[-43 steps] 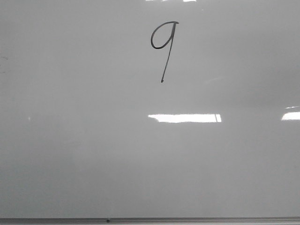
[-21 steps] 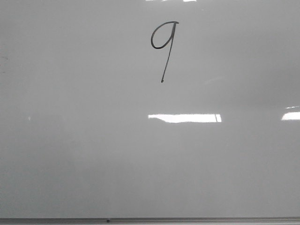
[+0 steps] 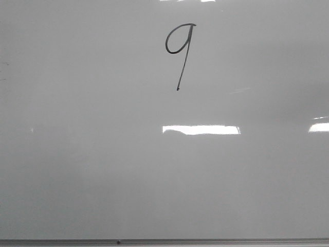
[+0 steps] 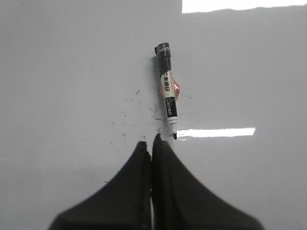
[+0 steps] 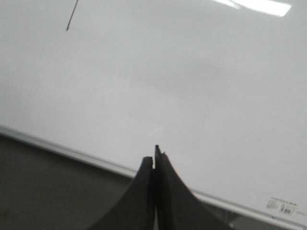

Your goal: Write number 9 on whiteboard

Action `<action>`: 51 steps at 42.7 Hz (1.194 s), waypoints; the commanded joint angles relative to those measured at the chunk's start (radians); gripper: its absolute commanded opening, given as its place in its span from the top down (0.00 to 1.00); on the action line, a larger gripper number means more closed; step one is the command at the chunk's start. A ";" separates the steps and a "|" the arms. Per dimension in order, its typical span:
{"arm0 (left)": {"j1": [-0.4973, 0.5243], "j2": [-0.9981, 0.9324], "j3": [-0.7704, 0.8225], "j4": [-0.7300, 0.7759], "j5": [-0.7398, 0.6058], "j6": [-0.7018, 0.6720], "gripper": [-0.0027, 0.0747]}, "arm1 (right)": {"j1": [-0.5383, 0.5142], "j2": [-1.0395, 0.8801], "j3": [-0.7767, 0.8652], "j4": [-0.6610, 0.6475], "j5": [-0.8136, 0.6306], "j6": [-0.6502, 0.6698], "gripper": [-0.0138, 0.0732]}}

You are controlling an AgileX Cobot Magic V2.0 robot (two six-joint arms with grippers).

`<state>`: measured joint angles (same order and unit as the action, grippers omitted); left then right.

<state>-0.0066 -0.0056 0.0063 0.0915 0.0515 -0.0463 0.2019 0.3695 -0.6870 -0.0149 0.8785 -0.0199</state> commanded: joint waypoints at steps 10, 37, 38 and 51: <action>0.002 -0.018 0.003 -0.007 -0.082 -0.002 0.99 | -0.154 -0.302 0.429 -0.016 -0.624 -0.003 0.92; 0.002 -0.018 0.003 -0.007 -0.082 -0.002 0.99 | -0.178 -0.398 0.710 -0.013 -0.962 -0.003 0.92; 0.002 -0.018 0.003 -0.007 -0.082 -0.002 0.99 | -0.178 -0.398 0.710 -0.013 -0.964 -0.003 0.92; 0.002 -0.018 0.003 -0.007 -0.082 -0.002 0.99 | -0.198 -0.398 0.710 0.035 -0.981 0.001 0.92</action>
<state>-0.0066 -0.0056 0.0063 0.0915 0.0515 -0.0463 0.0137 -0.0094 0.0263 0.0118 -0.0099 -0.0199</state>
